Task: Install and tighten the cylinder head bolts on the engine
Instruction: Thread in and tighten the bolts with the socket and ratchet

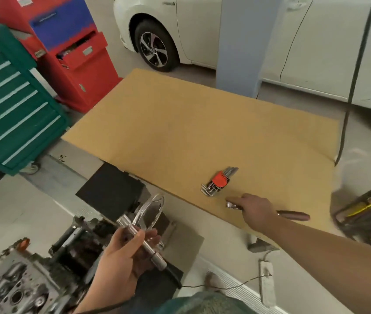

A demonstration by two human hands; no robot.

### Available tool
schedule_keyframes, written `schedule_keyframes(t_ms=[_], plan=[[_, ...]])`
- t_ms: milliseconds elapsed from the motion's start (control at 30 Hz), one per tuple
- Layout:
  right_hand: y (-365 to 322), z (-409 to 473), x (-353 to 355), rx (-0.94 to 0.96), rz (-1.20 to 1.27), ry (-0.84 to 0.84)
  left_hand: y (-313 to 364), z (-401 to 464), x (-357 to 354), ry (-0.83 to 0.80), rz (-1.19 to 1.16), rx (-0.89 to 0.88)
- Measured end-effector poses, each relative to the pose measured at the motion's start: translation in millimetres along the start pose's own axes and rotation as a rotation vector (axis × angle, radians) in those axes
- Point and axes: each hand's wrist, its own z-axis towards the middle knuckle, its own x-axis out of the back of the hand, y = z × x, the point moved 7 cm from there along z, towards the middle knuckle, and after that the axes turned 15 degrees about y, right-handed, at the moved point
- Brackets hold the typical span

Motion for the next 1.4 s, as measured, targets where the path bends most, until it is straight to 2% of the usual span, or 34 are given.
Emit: schedule_keyframes(t_ms=[100,300,400,467,500,567,600,667,733,767,833,900,933,967,1033,1067,1100,1200,1267,1400], plan=[[19.7,15.8,-10.4,0.08,-0.09,0.002,-11.7,-1.9,-35.4,0.014,0.024,0.019],[39.4,18.9,-27.2,0.08,-0.042,-0.03,-14.9,-9.3,-94.4,-0.009,0.069,0.041],[32.2,15.9,-13.7,0.095,-0.032,-0.045,-10.2,-16.2,-121.1,-0.036,0.058,0.062],[16.9,16.6,14.6,0.044,0.146,0.021,-5.6,-22.9,-141.7,-0.053,0.087,0.049],[7.8,14.6,29.9,-0.035,0.35,0.05,-3.4,-27.2,-153.2,-0.066,0.102,0.036],[-17.8,2.1,53.9,-0.171,0.79,-0.047,-1.8,-34.6,-175.6,-0.073,0.11,0.014],[-32.6,-4.3,65.0,-0.164,0.903,-0.11,-2.0,-36.2,-184.6,-0.066,0.113,0.001],[-50.4,-17.4,76.7,-0.124,0.966,-0.186,-3.8,-39.3,-200.2,-0.066,0.137,-0.02],[-47.3,-23.5,82.8,-0.152,0.993,-0.151,-5.7,-39.7,-211.6,-0.086,0.222,-0.048],[-41.5,-25.2,84.6,-0.163,1.004,-0.138,-5.7,-38.4,-215.5,-0.094,0.326,-0.094],[-29.8,-29.5,85.8,-0.146,0.968,-0.15,0.3,-32.4,-221.5,-0.087,0.711,-0.324],[-16.2,-33.0,83.0,-0.123,0.883,-0.151,11.1,-28.6,-227.5,-0.035,1.125,-0.655],[-9.3,-34.6,79.9,-0.112,0.826,-0.143,15.2,-31.0,-235.5,-0.033,1.267,-0.89],[-3.2,-35.7,77.2,-0.11,0.78,-0.13,14.2,-41.2,-248.8,-0.099,1.393,-1.192],[3.8,-37.5,78.1,-0.092,0.755,-0.07,-14.7,-64.5,-273.0,-0.427,1.584,-1.746],[5.1,-37.8,80.7,-0.06,0.758,-0.035,-31.1,-71.6,-278.8,-0.598,1.634,-1.895],[5.7,-38.5,83.7,-0.016,0.751,-0.016,-41.5,-75.2,-284.7,-0.702,1.689,-1.923],[12.0,-42.3,88.0,0.105,0.628,-0.057,-55.8,-69.5,-299.5,-0.875,1.875,-1.797],[22.4,-44.2,87.8,0.079,0.602,-0.108,-62.4,-64.8,-307.1,-0.935,1.947,-1.761],[44.9,-43.5,102.1,-0.012,0.635,-0.133,-70.1,-69.7,-328.8,-0.998,1.914,-1.771]])
